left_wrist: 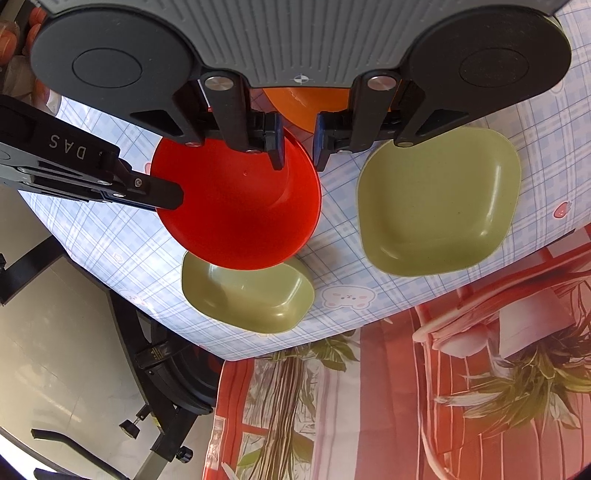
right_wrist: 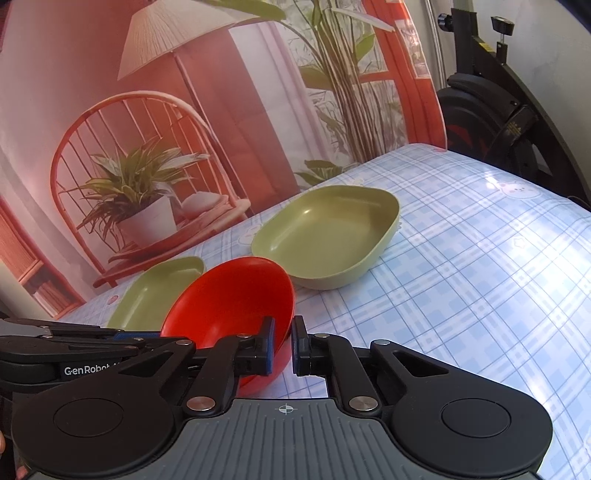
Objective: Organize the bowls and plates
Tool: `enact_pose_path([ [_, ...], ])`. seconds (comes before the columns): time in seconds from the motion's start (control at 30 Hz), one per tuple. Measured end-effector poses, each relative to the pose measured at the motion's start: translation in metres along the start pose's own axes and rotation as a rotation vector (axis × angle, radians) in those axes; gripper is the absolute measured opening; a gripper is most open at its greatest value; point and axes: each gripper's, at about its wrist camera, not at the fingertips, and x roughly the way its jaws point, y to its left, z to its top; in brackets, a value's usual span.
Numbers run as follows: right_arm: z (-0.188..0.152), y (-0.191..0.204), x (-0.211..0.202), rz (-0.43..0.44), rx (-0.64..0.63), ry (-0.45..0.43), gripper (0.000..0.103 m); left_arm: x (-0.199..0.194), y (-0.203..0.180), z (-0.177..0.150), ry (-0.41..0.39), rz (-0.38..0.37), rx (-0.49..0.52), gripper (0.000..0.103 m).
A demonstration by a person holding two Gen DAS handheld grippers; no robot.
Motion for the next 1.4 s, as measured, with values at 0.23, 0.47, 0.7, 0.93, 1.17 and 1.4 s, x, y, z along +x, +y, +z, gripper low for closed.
enact_pose_path([
  [0.23,0.004,0.007,-0.027,0.013,0.004,-0.041,0.008,-0.034,-0.010,-0.005,-0.048,-0.004,-0.017,0.017],
  [0.47,-0.003,0.016,-0.055,0.031,0.005,-0.055,0.007,-0.064,-0.021,-0.023,-0.092,0.015,-0.035,0.017],
  [0.7,-0.017,0.022,-0.081,0.035,-0.006,-0.050,0.007,-0.087,-0.029,-0.048,-0.113,0.003,-0.098,0.017],
  [0.93,-0.033,0.027,-0.101,0.035,-0.022,-0.044,0.007,-0.107,-0.037,-0.070,-0.134,0.000,-0.113,0.017],
  [1.17,-0.045,0.032,-0.117,0.040,-0.037,-0.035,0.007,-0.117,-0.040,-0.088,-0.138,-0.008,-0.127,0.018],
  [1.4,-0.057,0.035,-0.129,0.038,-0.061,-0.012,0.007,-0.125,-0.044,-0.105,-0.130,-0.016,-0.135,0.018],
])
